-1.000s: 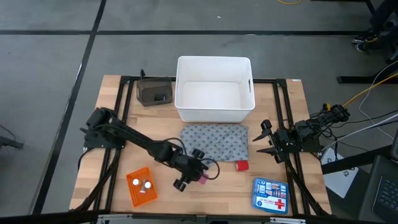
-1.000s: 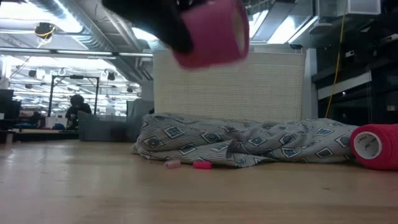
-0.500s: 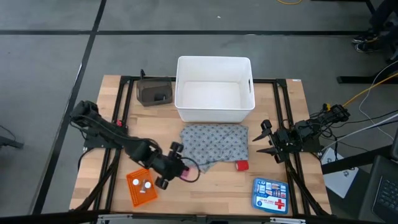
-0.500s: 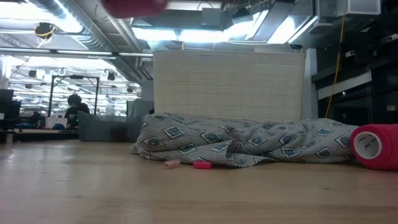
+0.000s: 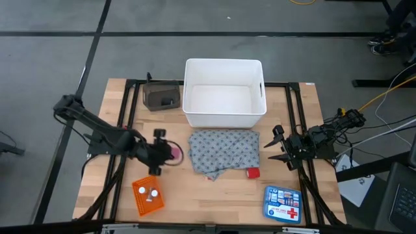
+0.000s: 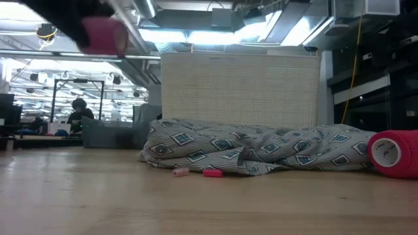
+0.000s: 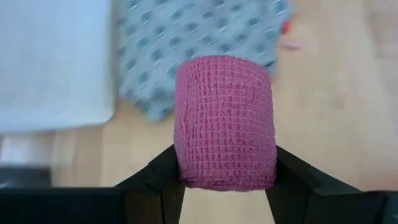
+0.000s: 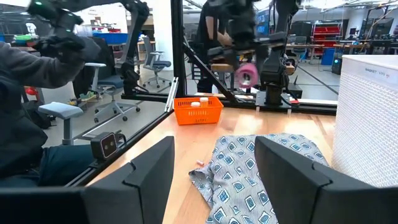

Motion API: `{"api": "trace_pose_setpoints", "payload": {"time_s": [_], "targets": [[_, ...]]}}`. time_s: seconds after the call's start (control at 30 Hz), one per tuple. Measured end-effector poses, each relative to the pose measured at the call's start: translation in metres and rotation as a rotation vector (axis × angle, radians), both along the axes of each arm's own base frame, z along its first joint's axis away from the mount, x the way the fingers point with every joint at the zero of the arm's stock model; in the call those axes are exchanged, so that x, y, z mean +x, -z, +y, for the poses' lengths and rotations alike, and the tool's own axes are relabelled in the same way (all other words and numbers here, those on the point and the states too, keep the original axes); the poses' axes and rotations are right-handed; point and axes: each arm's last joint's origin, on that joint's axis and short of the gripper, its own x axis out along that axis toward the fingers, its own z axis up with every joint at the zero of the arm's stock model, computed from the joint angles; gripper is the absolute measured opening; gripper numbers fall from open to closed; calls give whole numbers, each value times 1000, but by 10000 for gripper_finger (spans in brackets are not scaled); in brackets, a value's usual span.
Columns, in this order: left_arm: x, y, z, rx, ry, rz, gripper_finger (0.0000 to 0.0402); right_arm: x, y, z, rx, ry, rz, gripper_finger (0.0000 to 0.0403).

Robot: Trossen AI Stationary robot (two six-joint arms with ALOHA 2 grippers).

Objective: Pick & Place Medicine items
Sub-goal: Put the pink bandage into the black bin

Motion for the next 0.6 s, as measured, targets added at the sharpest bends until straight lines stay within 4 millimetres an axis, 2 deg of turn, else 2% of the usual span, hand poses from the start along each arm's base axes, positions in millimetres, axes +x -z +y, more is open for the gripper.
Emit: {"api": "trace_pose_setpoints", "payload": {"time_s": [0.2,0.37,0.6], "targets": [[-37,7,37,54,-175,-93,169,0,0,0,0,0,0,224],[-64,4,68,149,-364,-163,169,0,0,0,0,0,0,224],[-83,0,100,217,-527,-198,169,0,0,0,0,0,0,224]]}}
